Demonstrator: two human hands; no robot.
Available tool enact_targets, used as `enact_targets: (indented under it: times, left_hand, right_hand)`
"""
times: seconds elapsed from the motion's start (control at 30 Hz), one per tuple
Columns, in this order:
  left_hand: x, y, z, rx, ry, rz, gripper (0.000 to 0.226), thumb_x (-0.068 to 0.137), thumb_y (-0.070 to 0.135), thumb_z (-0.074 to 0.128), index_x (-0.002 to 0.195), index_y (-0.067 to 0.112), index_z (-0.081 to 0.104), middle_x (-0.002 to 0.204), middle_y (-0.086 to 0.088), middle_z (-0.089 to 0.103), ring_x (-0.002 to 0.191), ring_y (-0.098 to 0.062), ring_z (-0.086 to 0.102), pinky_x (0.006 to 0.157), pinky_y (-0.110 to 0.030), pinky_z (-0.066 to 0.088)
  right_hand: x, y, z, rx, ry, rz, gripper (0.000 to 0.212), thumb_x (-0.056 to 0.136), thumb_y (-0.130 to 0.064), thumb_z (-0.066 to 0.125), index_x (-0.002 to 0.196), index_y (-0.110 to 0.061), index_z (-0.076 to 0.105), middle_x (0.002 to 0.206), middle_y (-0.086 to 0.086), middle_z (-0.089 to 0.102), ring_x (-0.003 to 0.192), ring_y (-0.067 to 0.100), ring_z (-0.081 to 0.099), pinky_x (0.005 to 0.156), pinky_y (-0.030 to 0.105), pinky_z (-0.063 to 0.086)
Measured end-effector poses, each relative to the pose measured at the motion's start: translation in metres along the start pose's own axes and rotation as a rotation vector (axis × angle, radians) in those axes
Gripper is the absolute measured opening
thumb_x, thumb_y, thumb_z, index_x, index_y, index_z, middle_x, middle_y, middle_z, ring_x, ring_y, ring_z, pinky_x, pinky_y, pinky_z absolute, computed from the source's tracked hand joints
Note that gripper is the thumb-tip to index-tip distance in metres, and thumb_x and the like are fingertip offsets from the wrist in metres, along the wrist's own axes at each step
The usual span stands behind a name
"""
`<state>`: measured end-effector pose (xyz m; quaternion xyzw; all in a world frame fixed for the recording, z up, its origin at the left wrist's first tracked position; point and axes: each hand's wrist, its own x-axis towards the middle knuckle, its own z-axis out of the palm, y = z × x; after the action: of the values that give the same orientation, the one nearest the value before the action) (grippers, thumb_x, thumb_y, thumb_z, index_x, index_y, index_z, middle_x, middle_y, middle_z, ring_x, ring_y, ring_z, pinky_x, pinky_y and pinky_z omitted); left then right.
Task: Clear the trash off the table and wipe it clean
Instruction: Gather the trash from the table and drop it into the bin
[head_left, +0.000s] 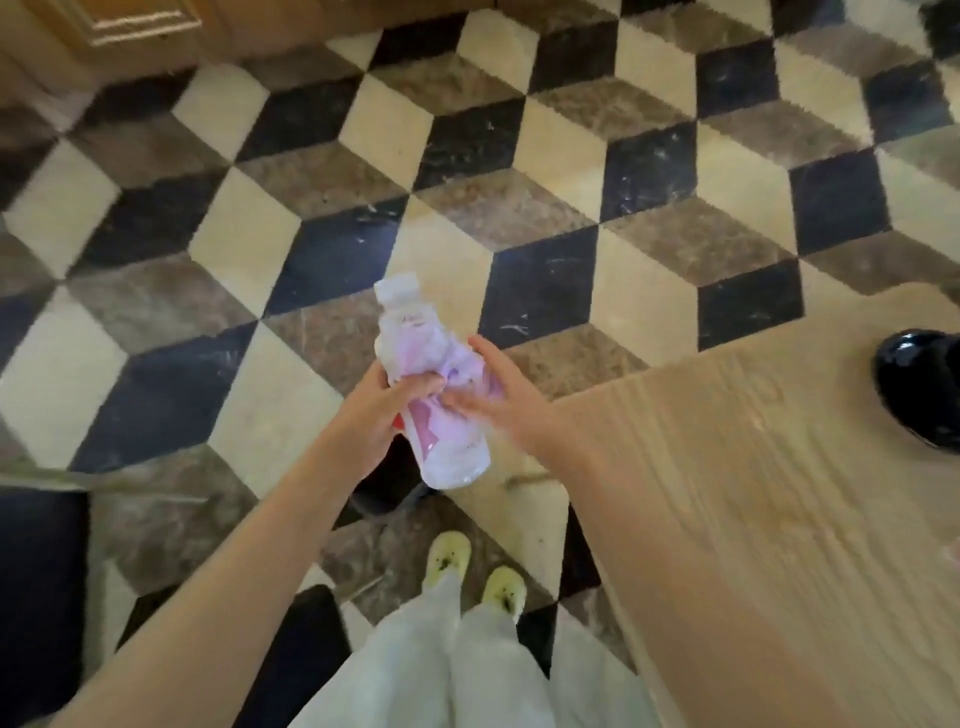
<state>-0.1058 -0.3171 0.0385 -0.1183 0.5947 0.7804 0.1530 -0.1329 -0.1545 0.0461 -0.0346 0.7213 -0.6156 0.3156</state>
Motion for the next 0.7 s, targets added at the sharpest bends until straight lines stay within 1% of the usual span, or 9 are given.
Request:
enact_targets:
  times: [0.1, 0.17, 0.23, 0.27, 0.33, 0.43, 0.5, 0.57, 0.7]
  left_hand:
    - [-0.008, -0.007, -0.040, -0.006, 0.099, -0.001, 0.040, 0.069, 0.027, 0.071, 0.107, 0.017, 0.061, 0.090, 0.000, 0.070, 0.087, -0.019, 0.066, 0.077, -0.034, 0.052]
    - [-0.013, -0.009, -0.059, -0.048, 0.136, 0.023, 0.029, 0.071, 0.024, 0.071, 0.099, 0.023, 0.067, 0.088, 0.002, 0.072, 0.084, -0.016, 0.069, 0.072, -0.030, 0.055]
    - [-0.019, -0.009, -0.075, -0.079, 0.115, 0.036, 0.027, 0.075, 0.024, 0.071, 0.102, 0.025, 0.068, 0.095, -0.001, 0.073, 0.091, -0.018, 0.070, 0.072, -0.028, 0.057]
    - [-0.021, -0.009, -0.083, -0.082, 0.106, 0.038, 0.031, 0.077, 0.025, 0.071, 0.107, 0.024, 0.066, 0.100, -0.004, 0.071, 0.096, -0.020, 0.068, 0.075, -0.029, 0.057]
    - [-0.022, -0.007, -0.097, -0.081, 0.119, 0.058, 0.035, 0.078, 0.029, 0.072, 0.111, 0.023, 0.063, 0.102, -0.004, 0.070, 0.098, -0.021, 0.067, 0.075, -0.028, 0.056]
    - [-0.018, -0.005, -0.121, -0.088, 0.148, 0.067, 0.034, 0.080, 0.027, 0.071, 0.112, 0.022, 0.061, 0.101, -0.003, 0.070, 0.098, -0.021, 0.068, 0.074, -0.026, 0.055]
    - [-0.011, -0.009, -0.138, -0.100, 0.138, 0.052, 0.034, 0.082, 0.025, 0.070, 0.114, 0.020, 0.061, 0.102, -0.004, 0.070, 0.098, -0.022, 0.068, 0.074, -0.027, 0.055]
    - [-0.004, -0.013, -0.150, -0.124, 0.148, 0.011, 0.035, 0.080, 0.026, 0.071, 0.114, 0.021, 0.062, 0.102, -0.004, 0.071, 0.098, -0.022, 0.069, 0.074, -0.027, 0.055]
    - [0.009, -0.026, -0.157, -0.144, 0.166, -0.077, 0.027, 0.073, 0.034, 0.077, 0.099, 0.033, 0.070, 0.096, 0.002, 0.075, 0.091, -0.016, 0.072, 0.068, -0.023, 0.056]
  right_hand:
    - [0.031, 0.005, 0.025, 0.098, -0.193, 0.141, 0.103, 0.073, -0.030, 0.078, 0.150, -0.024, 0.010, 0.152, -0.002, 0.034, 0.135, 0.014, 0.039, 0.111, 0.036, 0.035]
    - [0.047, 0.007, 0.038, 0.131, -0.254, 0.187, 0.105, 0.075, -0.026, 0.078, 0.151, -0.024, 0.005, 0.150, -0.003, 0.035, 0.129, 0.010, 0.043, 0.101, 0.028, 0.040]
    - [0.061, 0.006, 0.051, 0.152, -0.325, 0.219, 0.102, 0.077, -0.023, 0.075, 0.150, -0.025, 0.005, 0.145, -0.005, 0.040, 0.122, 0.008, 0.048, 0.096, 0.025, 0.044]
    - [0.068, 0.005, 0.057, 0.164, -0.378, 0.226, 0.097, 0.078, -0.023, 0.074, 0.150, -0.026, 0.009, 0.144, -0.004, 0.043, 0.123, 0.010, 0.050, 0.098, 0.029, 0.046]
    - [0.080, -0.001, 0.067, 0.176, -0.487, 0.201, 0.075, 0.078, -0.026, 0.072, 0.142, -0.027, 0.033, 0.133, -0.002, 0.057, 0.120, 0.015, 0.057, 0.098, 0.035, 0.049]
    - [0.092, -0.010, 0.088, 0.175, -0.514, 0.131, 0.040, 0.079, -0.026, 0.070, 0.118, -0.032, 0.060, 0.114, -0.002, 0.068, 0.109, 0.014, 0.064, 0.084, 0.024, 0.054]
    - [0.101, -0.006, 0.099, 0.165, -0.452, 0.107, 0.033, 0.085, -0.019, 0.066, 0.116, -0.026, 0.062, 0.116, 0.007, 0.067, 0.109, 0.017, 0.063, 0.089, 0.028, 0.054]
    - [0.109, -0.001, 0.106, 0.153, -0.390, 0.120, 0.037, 0.086, -0.016, 0.065, 0.122, -0.013, 0.058, 0.123, 0.020, 0.061, 0.115, 0.027, 0.060, 0.099, 0.040, 0.049]
    - [0.125, 0.009, 0.107, 0.133, -0.351, 0.179, 0.043, 0.084, -0.016, 0.068, 0.124, -0.005, 0.055, 0.121, 0.023, 0.060, 0.116, 0.035, 0.058, 0.104, 0.050, 0.043]
